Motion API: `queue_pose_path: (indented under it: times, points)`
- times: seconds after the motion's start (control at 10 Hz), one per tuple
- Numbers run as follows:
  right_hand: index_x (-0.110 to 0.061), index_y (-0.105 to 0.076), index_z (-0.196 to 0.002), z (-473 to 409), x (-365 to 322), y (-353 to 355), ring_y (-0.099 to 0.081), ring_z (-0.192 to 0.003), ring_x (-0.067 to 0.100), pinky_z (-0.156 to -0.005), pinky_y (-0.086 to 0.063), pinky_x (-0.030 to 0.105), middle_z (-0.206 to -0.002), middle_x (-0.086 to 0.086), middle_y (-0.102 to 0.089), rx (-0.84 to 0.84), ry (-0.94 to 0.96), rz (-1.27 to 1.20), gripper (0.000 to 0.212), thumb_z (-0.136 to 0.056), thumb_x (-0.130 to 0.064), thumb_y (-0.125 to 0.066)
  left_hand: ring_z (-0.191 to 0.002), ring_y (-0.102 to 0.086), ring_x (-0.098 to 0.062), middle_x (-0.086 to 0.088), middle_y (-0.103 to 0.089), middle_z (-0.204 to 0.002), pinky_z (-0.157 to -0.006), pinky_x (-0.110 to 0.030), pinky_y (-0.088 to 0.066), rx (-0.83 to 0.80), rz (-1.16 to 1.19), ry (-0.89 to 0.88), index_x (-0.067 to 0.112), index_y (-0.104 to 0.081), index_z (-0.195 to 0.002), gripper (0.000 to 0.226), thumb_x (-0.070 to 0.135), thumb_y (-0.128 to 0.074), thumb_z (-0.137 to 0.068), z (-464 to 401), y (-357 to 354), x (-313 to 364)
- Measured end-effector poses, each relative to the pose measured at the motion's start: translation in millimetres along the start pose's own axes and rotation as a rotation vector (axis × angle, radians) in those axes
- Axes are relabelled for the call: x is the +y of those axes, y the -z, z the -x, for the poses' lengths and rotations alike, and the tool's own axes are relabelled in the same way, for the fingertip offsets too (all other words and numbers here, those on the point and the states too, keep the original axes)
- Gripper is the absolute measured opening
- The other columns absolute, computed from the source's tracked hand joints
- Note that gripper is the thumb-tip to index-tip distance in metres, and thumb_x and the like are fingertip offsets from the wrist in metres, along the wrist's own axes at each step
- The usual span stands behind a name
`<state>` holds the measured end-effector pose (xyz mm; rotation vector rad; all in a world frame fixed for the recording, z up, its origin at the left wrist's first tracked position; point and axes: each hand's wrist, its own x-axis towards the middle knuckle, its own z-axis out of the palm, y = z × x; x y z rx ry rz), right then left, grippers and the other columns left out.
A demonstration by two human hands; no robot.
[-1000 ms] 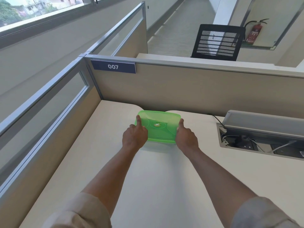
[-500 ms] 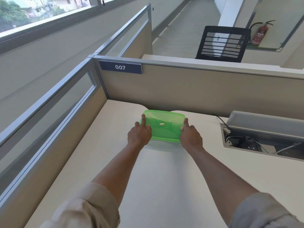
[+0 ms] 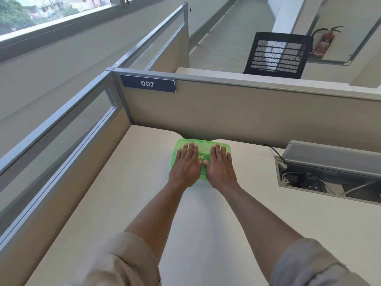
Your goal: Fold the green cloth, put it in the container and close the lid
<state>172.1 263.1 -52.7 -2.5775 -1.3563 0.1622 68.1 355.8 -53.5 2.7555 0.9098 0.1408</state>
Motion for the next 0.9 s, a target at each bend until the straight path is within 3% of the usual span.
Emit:
queue_pose_path:
  times: [0.3,0.6,0.7,0.9]
  points:
    - [-0.002,-0.013,-0.153,2,0,-8,-0.004,-0.15,0.03,-0.122,-0.003,0.045,-0.162,0.016,-0.011,0.055,-0.006,0.043,0.062,-0.102,-0.036,-0.026,-0.153,0.001,-0.026,-0.011,-0.003,-0.165,-0.122,-0.041,0.002,0.038,-0.068,0.02,0.006,-0.006,-0.157,0.064,0.039,-0.02,-0.104,2,-5,4]
    - [-0.004,-0.009,-0.154,3,-1,7,0.0,-0.15,0.029,-0.121,-0.002,0.045,-0.163,0.014,-0.005,0.0,-0.003,-0.044,0.062,-0.103,-0.037,-0.024,-0.152,-0.004,-0.029,-0.015,-0.006,-0.164,-0.122,-0.042,-0.004,0.052,-0.107,0.022,0.002,-0.01,-0.156,0.076,0.043,0.001,-0.093,6,2,10]
    - [-0.005,-0.008,-0.154,7,1,31,0.0,-0.15,0.028,-0.121,-0.003,0.045,-0.163,0.013,-0.002,0.044,-0.016,-0.109,0.062,-0.103,-0.036,-0.026,-0.152,-0.007,-0.029,-0.015,-0.008,-0.164,-0.122,-0.042,-0.008,0.093,-0.071,0.015,0.002,-0.013,-0.156,0.076,0.042,-0.003,-0.092,9,24,22]
    - [-0.003,-0.011,-0.153,11,2,83,-0.006,-0.149,0.031,-0.12,-0.007,0.048,-0.163,0.015,-0.005,0.254,0.008,-0.047,0.063,-0.102,-0.036,-0.029,-0.152,-0.005,-0.03,-0.016,-0.007,-0.164,-0.124,-0.044,-0.008,0.245,-0.09,-0.048,0.002,-0.014,-0.156,0.065,0.03,-0.033,-0.101,5,71,55]
